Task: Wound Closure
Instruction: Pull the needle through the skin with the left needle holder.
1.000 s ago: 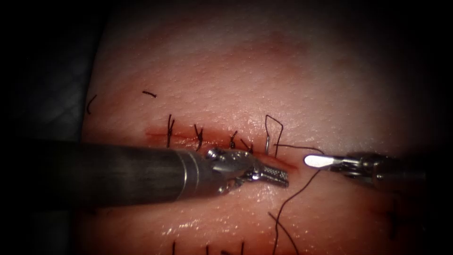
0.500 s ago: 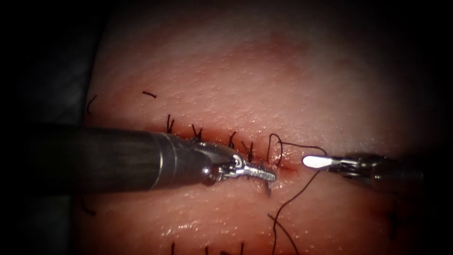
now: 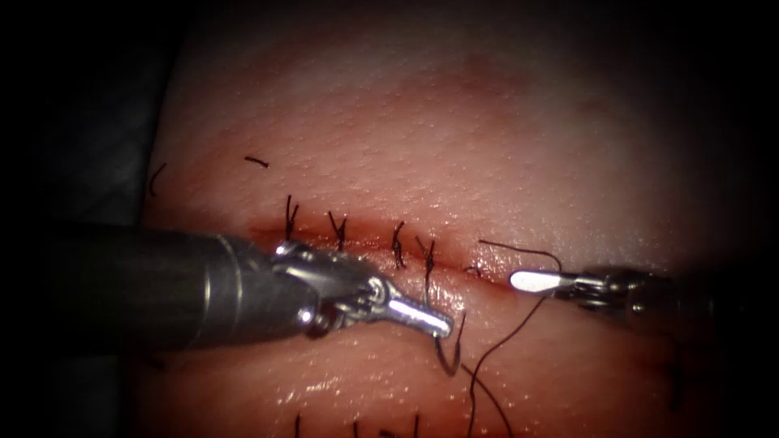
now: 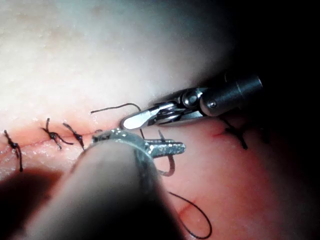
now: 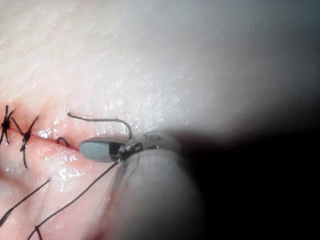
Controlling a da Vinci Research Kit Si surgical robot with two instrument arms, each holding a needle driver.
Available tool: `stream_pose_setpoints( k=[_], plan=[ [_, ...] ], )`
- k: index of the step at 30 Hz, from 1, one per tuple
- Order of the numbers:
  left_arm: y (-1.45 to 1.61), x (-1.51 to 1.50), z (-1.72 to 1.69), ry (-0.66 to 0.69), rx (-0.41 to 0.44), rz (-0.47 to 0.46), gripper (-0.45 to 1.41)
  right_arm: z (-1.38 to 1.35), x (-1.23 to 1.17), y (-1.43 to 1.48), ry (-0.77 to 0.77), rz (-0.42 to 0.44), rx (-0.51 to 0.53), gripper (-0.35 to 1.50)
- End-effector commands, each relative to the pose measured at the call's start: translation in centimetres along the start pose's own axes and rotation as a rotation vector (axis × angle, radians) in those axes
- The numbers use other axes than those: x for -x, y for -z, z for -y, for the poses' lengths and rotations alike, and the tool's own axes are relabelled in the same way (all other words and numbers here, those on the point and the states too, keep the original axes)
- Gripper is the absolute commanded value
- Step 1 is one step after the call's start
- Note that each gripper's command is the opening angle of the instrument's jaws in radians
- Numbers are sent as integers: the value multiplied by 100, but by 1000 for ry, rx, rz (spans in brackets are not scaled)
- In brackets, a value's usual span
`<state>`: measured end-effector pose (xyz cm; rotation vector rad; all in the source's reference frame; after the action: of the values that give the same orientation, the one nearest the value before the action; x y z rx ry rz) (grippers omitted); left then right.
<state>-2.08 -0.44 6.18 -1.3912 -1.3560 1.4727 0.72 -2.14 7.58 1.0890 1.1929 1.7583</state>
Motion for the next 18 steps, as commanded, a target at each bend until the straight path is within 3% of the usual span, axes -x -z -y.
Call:
stream_pose_setpoints(
  k=[1, 2, 4, 6, 7, 8, 9, 11, 12, 13, 15, 16, 18],
  plan=[
    [-2, -1, -9, -153, -23, 0, -45, -6, 6, -4, 0, 3, -2, -35],
    [-2, -1, -9, -153, -23, 0, -45, -6, 6, -4, 0, 3, -2, -35],
    [2, -5, -29, -364, -57, 7, -45, -5, 8, -4, 1, 11, -6, -33],
    [4, -7, -39, -530, -95, 18, -45, -3, 10, -6, 54, 16, -10, 21],
    [6, -9, -44, -621, -111, 28, -45, -1, 10, -6, 111, 15, -8, 24],
    [10, -12, -58, -821, -118, 49, -45, 7, 10, -9, 292, 3, 8, 103],
    [14, -15, -67, -927, -129, 37, -45, 18, 9, -12, 492, -5, 27, 135],
    [17, -18, -76, -975, -137, 24, -45, 30, 10, -14, 606, 4, 19, 136],
    [20, -20, -81, -1007, -143, 14, -45, 39, 11, -15, 700, 14, 8, 130],
    [23, -22, -88, -1043, -149, 6, -45, 56, 13, -15, 887, 46, 19, 111],
    [25, -23, -91, -1064, -156, 2, -45, 63, 13, -16, 951, 64, 31, 110],
    [29, -24, -99, -1101, -173, -2, -45, 78, 13, -15, 1084, 85, 12, 115],
    [31, -25, -104, -1116, -181, -6, -45, 83, 14, -14, 1127, 89, 8, 118]
  ],
)
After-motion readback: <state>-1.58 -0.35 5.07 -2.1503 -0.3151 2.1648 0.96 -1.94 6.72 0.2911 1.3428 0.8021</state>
